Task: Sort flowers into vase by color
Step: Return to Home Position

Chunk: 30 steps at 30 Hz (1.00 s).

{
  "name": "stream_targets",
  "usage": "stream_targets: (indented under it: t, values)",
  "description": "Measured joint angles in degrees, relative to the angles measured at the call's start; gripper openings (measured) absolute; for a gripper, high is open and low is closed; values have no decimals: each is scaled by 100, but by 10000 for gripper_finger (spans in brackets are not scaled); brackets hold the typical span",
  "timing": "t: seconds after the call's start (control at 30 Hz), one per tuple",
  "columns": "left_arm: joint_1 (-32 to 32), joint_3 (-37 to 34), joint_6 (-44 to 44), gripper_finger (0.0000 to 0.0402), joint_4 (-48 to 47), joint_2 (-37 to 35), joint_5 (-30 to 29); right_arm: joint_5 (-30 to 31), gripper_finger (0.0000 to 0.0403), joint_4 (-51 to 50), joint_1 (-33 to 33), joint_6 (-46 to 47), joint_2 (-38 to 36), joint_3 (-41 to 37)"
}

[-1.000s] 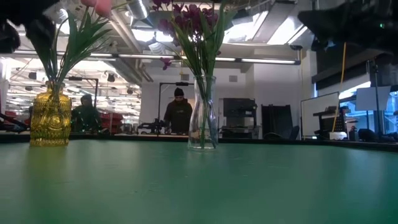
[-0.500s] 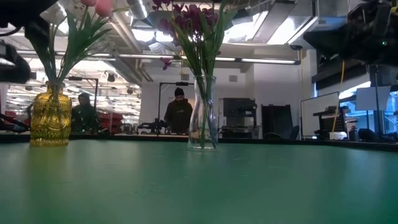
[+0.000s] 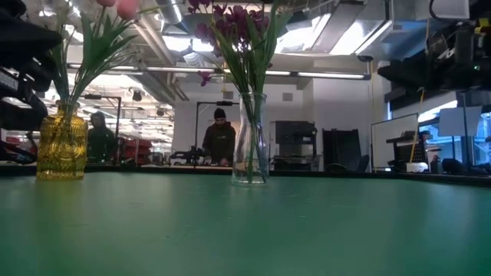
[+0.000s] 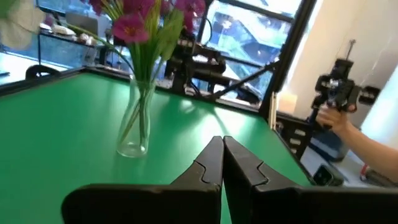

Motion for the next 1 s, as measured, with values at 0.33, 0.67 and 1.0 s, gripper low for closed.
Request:
stream_targets:
  t: [0.33, 0.67, 1.0]
  values:
    - [4, 0, 222, 0, -10, 7, -35, 877, 1, -386, 4, -440, 26, -6]
    - [4, 0, 258, 0, -14, 9, -42, 842, 1, -396, 4, -530, 91, -10]
    - [72, 0, 973, 0, -97, 9, -432, 891, 1, -409, 4, -512, 91, -10]
